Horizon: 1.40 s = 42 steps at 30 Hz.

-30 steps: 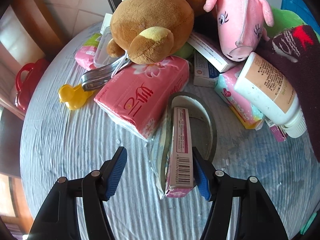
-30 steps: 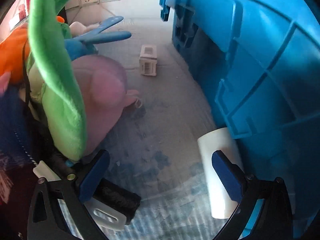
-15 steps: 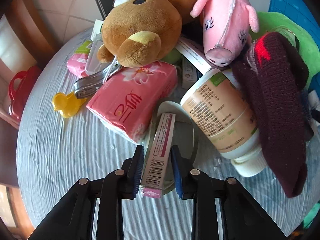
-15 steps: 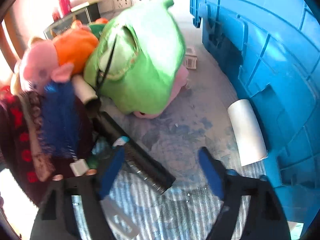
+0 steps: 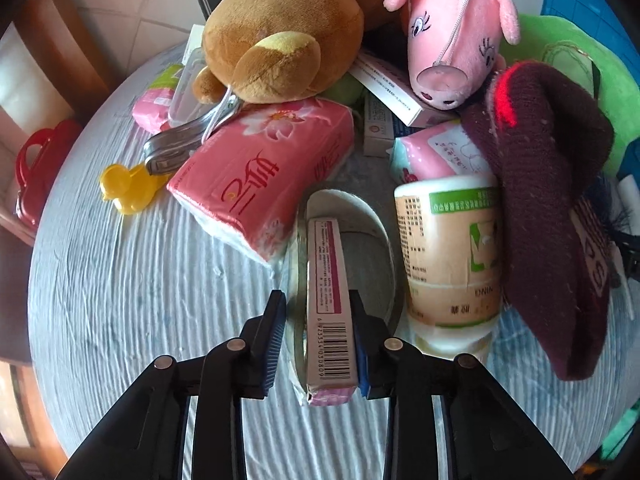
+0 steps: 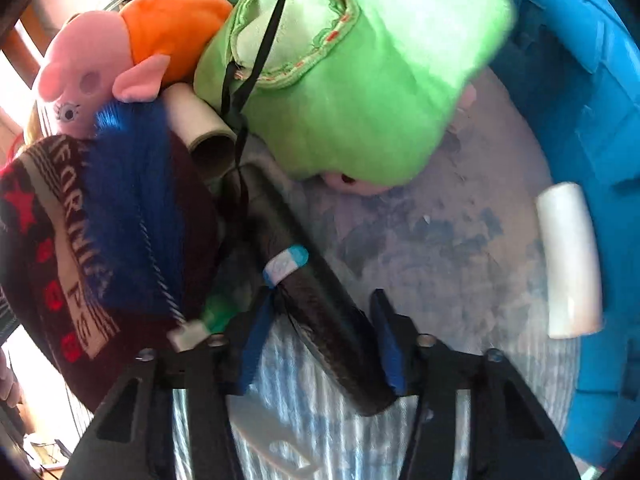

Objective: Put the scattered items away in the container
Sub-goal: 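Grasp the pink toothpaste box with the left tool while the right grasps the black bag, then lift the toothpaste box, tape roll and black bag over the crate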

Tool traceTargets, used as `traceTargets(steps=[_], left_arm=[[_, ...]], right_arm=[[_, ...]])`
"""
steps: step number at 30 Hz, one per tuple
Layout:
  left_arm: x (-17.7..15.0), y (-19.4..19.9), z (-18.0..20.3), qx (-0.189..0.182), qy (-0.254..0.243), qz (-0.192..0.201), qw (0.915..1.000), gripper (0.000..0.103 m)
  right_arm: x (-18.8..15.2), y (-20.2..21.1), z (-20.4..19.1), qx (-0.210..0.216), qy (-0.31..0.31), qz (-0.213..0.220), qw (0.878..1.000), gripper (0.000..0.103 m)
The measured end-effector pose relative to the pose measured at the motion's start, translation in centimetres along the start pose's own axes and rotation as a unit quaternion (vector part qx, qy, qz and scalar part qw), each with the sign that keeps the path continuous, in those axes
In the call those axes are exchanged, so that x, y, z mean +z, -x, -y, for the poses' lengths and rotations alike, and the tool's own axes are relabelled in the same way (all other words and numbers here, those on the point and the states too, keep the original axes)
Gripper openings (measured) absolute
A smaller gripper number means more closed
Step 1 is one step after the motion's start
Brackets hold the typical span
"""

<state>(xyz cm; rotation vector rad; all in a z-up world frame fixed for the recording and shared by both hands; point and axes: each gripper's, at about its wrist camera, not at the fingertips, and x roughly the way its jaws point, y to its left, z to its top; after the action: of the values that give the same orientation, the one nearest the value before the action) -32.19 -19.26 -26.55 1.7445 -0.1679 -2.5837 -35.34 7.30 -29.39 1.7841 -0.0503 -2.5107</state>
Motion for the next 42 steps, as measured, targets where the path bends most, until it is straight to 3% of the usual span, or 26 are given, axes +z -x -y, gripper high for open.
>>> traceTargets(steps=[7, 8, 10, 11, 14, 15, 16, 18, 20, 24, 32, 42], left_arm=[[-1.4, 1.4, -0.9, -0.004, 0.008, -0.013, 0.9999, 0.033], [-1.2, 1.9, -0.9, -0.002, 0.008, -0.007, 0.9999, 0.036], [-0.6, 3.2, -0.9, 0.003, 0.008, 0.013, 0.9999, 0.055], [-0.3, 3.8, -0.7, 0.005, 0.006, 0.02, 0.9998, 0.056], [0.3, 3.9, -0.3, 0.012, -0.003, 0.018, 0.9998, 0.056], [0.4, 3.2, -0.3, 0.011, -0.005, 0.011, 0.9999, 0.052], [0.4, 2.3, -0.4, 0.008, -0.008, -0.002, 0.9999, 0.04], [0.2, -0.5, -1.0, 0.006, -0.009, -0.045, 0.9989, 0.03], [0.1, -1.7, -0.9, 0.024, -0.016, -0.052, 0.9982, 0.031], [0.6, -2.3, -0.9, 0.022, -0.011, -0.058, 0.998, 0.033], [0.0, -0.7, -1.7, 0.011, 0.01, -0.044, 0.9989, 0.031], [0.7, 6.6, -3.7, 0.004, 0.034, 0.04, 0.9986, 0.031]], right_arm=[[-1.6, 1.0, -0.1, -0.001, 0.014, -0.024, 1.0, 0.034], [-1.4, 1.3, 0.0, -0.001, 0.015, -0.016, 1.0, 0.034], [-0.7, 1.7, 0.2, -0.004, 0.014, -0.007, 1.0, 0.034], [-0.4, 1.6, 0.3, -0.004, 0.014, -0.007, 1.0, 0.034], [0.3, 1.1, 0.1, -0.005, 0.02, -0.014, 1.0, 0.034], [0.4, 1.0, 0.1, -0.004, 0.021, -0.016, 1.0, 0.034], [0.5, 0.9, 0.0, -0.003, 0.023, -0.018, 1.0, 0.034], [0.8, 0.7, 0.0, -0.001, 0.026, -0.025, 0.999, 0.034], [1.1, 0.4, -0.1, 0.001, 0.028, -0.029, 0.999, 0.034], [2.0, -0.7, -0.2, 0.006, 0.025, -0.036, 0.999, 0.034], [2.8, -1.2, -0.9, -0.014, 0.024, -0.018, 0.999, 0.033], [3.2, 3.4, -1.8, -0.014, 0.031, 0.036, 0.999, 0.032]])
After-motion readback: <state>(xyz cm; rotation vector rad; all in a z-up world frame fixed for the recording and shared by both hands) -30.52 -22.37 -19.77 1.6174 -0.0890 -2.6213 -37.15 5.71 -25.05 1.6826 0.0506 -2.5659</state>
